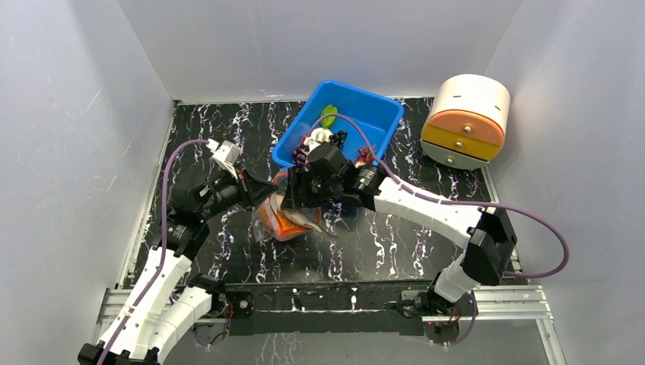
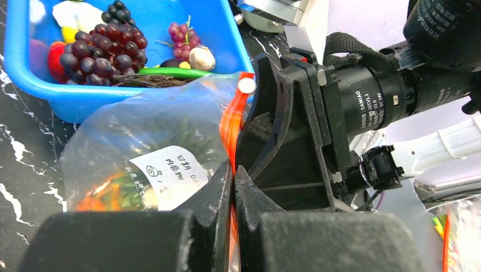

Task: Place the food in the zip-top bag and seal the zipper
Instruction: Place the fake fish in the zipper food storage bag.

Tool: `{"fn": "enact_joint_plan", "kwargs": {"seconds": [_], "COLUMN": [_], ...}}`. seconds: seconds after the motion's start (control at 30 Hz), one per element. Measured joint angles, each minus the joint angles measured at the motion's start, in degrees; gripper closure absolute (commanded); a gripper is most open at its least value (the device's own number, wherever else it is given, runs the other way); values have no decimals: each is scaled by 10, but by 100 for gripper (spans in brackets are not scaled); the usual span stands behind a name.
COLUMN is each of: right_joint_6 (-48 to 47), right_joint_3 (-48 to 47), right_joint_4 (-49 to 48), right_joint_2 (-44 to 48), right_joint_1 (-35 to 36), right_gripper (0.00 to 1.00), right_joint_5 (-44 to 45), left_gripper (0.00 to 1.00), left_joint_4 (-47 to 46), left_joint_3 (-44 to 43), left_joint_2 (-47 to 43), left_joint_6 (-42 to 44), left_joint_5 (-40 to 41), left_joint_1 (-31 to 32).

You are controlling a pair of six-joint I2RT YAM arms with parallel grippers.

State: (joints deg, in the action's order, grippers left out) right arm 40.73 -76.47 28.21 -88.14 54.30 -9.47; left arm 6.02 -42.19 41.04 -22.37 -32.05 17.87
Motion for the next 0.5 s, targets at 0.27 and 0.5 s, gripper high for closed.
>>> {"fn": "enact_joint_plan", "kwargs": {"seconds": [0.27, 0.5], "right_joint_6": [14, -54], "right_joint_3": [-17, -3], "right_joint_4": [-15, -31], "right_joint_2": [-2, 52], "right_joint_1": [6, 9], "right_gripper": [32, 37], "right_joint_5": [15, 21], "left_gripper": [100, 100], "left_joint_4": [0, 4], "left_joint_3": [15, 18], "left_joint_2": [6, -9], "left_joint_6": [-2, -1], "left_joint_5": [-16, 3], "left_joint_1": [0, 0]}}
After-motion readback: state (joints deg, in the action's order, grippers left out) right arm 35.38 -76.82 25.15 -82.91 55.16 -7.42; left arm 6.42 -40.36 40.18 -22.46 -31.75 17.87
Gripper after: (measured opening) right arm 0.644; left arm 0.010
